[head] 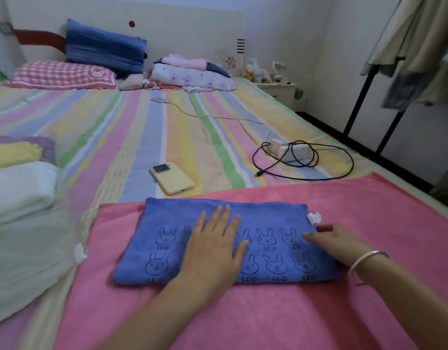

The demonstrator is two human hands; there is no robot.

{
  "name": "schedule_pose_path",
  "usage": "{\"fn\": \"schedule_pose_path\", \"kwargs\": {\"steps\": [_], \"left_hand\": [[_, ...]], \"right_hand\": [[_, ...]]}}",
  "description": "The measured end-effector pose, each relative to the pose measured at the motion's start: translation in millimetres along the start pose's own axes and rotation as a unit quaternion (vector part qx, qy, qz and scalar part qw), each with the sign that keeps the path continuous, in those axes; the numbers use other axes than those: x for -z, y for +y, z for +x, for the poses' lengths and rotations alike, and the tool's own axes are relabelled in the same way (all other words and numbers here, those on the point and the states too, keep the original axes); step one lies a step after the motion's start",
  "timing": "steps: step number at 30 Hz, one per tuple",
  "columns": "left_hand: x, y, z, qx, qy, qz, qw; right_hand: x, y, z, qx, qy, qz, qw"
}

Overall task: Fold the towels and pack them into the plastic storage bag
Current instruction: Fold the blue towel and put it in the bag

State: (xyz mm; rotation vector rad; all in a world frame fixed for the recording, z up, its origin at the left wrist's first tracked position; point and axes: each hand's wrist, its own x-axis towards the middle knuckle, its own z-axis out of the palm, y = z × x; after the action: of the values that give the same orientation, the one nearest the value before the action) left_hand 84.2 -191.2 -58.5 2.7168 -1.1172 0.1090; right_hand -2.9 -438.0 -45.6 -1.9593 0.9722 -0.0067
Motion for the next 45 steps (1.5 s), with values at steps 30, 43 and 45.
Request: {"fn": "schedule_pose_path", "kwargs": {"steps": [30, 43, 45], "left_hand": [[35, -116, -27, 0.293, 0.118, -0.421, 0.850], [43, -46, -57, 0.066, 0.185, -0.124, 0.973], [31, -21, -62, 0.004, 0.086, -0.131, 0.988]], "right_hand": [[-145, -70, -73, 0.051, -0.101, 0.212, 0.971], [-79, -58, -96, 0.164, -0.186, 0.088, 0.965], [-52, -45, -99, 0.159, -0.223, 0.039, 0.961]]}}
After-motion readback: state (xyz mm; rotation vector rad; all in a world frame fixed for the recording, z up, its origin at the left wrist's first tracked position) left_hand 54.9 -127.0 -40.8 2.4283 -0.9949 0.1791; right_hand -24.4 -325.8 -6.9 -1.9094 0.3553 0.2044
